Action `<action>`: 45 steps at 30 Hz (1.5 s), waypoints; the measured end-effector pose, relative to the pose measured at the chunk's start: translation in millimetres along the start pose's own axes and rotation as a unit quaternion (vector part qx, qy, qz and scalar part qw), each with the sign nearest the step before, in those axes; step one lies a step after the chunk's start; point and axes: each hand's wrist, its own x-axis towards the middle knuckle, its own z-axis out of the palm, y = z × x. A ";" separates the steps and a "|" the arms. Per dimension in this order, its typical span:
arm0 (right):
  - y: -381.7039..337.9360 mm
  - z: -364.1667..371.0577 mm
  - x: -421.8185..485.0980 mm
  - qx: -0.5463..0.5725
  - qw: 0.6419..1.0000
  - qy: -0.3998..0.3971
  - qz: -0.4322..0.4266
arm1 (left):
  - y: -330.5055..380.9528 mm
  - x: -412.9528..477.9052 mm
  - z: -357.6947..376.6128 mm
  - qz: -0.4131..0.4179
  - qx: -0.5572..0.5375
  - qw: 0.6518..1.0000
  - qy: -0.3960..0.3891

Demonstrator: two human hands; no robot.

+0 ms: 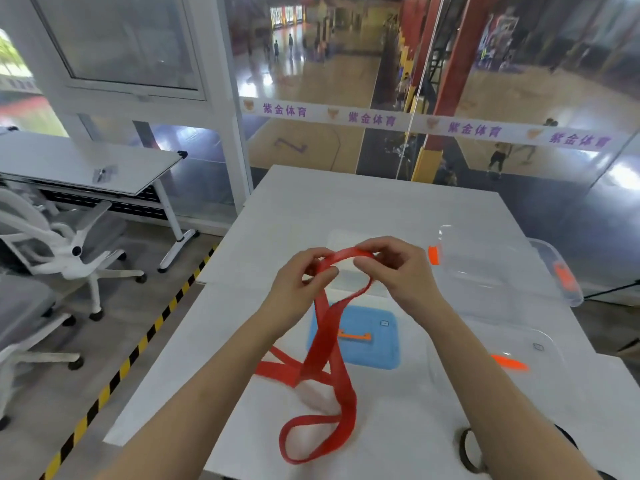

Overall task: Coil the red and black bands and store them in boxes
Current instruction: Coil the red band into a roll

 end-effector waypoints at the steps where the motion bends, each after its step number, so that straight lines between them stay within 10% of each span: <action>1: -3.9 -4.5 3.4 0.010 1.000 -0.008 0.002 | 4.6 4.5 -3.0 0.006 0.002 1.000 0.001; 12: -34.3 -19.4 19.3 0.283 0.953 -0.095 0.052 | 60.7 25.4 -21.6 0.066 0.007 0.997 0.038; 22: -36.5 7.3 30.4 0.078 0.993 0.072 -0.044 | 53.5 9.0 3.0 -0.028 -0.079 0.991 -0.107; 31: 12.9 17.7 17.0 0.104 0.987 0.122 0.019 | 45.0 16.5 1.6 -0.058 -0.135 0.988 -0.041; 37: 62.7 58.5 -19.1 0.027 0.986 -0.100 0.127 | 79.9 49.8 -12.4 -0.067 -0.337 0.939 0.001; 45: 71.3 67.3 -23.3 0.114 0.965 -0.131 0.198 | 117.7 81.9 -50.1 0.003 -0.380 0.925 0.011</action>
